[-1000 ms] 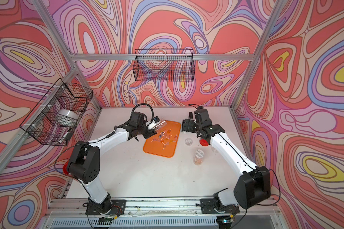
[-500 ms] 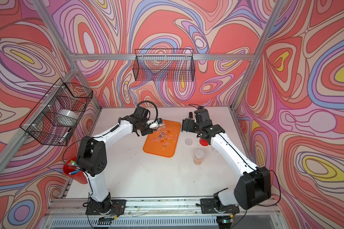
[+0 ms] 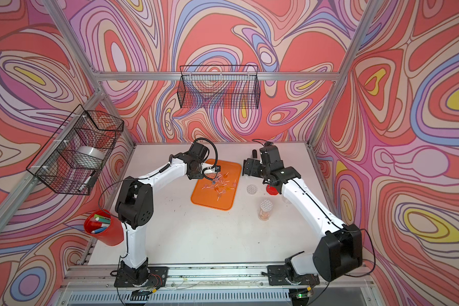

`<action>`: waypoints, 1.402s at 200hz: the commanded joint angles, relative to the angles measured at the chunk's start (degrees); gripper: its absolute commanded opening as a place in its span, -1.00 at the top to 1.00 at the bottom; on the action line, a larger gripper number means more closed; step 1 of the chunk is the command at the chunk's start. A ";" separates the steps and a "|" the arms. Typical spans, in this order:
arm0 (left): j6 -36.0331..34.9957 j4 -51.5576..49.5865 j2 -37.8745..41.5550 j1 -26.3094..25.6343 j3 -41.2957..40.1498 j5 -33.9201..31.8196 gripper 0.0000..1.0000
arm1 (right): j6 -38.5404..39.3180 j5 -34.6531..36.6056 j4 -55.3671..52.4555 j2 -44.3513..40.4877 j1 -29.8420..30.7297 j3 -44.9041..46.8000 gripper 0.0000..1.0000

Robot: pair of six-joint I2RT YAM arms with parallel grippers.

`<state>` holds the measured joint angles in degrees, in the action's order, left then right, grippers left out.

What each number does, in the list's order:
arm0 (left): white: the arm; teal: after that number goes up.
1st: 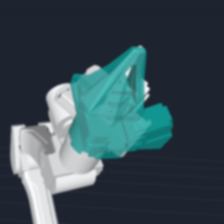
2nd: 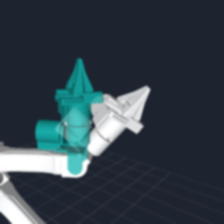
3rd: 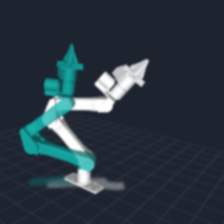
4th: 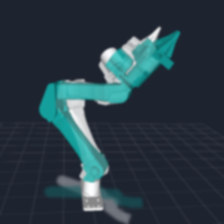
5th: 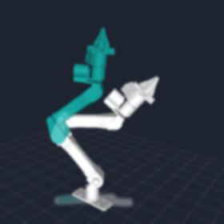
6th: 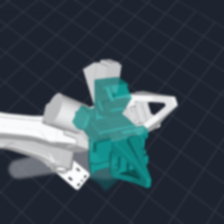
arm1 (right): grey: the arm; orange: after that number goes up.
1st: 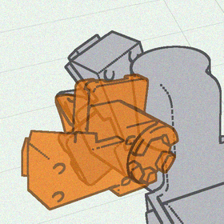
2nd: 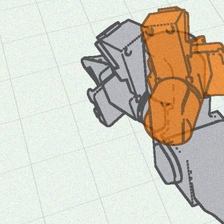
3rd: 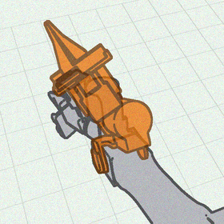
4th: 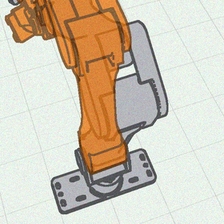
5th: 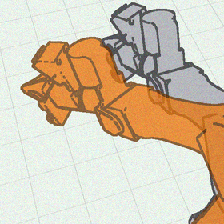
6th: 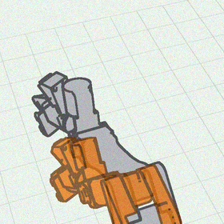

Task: Pour the candies out of the jar
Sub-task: 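Pour the candies out of the jar onto the tray.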

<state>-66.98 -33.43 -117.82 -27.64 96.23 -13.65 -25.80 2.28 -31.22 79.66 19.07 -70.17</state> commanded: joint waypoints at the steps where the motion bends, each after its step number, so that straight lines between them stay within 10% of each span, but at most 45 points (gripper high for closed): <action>1: -7.44 1.03 -1.42 -0.66 2.47 -4.43 1.00 | -0.28 0.08 0.58 -1.65 -0.19 0.96 -0.97; 280: -43.80 26.24 14.80 -1.19 -19.74 -5.26 1.00 | -1.07 -5.18 2.48 -0.23 -0.23 -0.74 -0.97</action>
<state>-103.13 -10.28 -105.78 -28.58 78.11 -20.84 -26.35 -1.45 -29.61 79.15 19.07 -69.36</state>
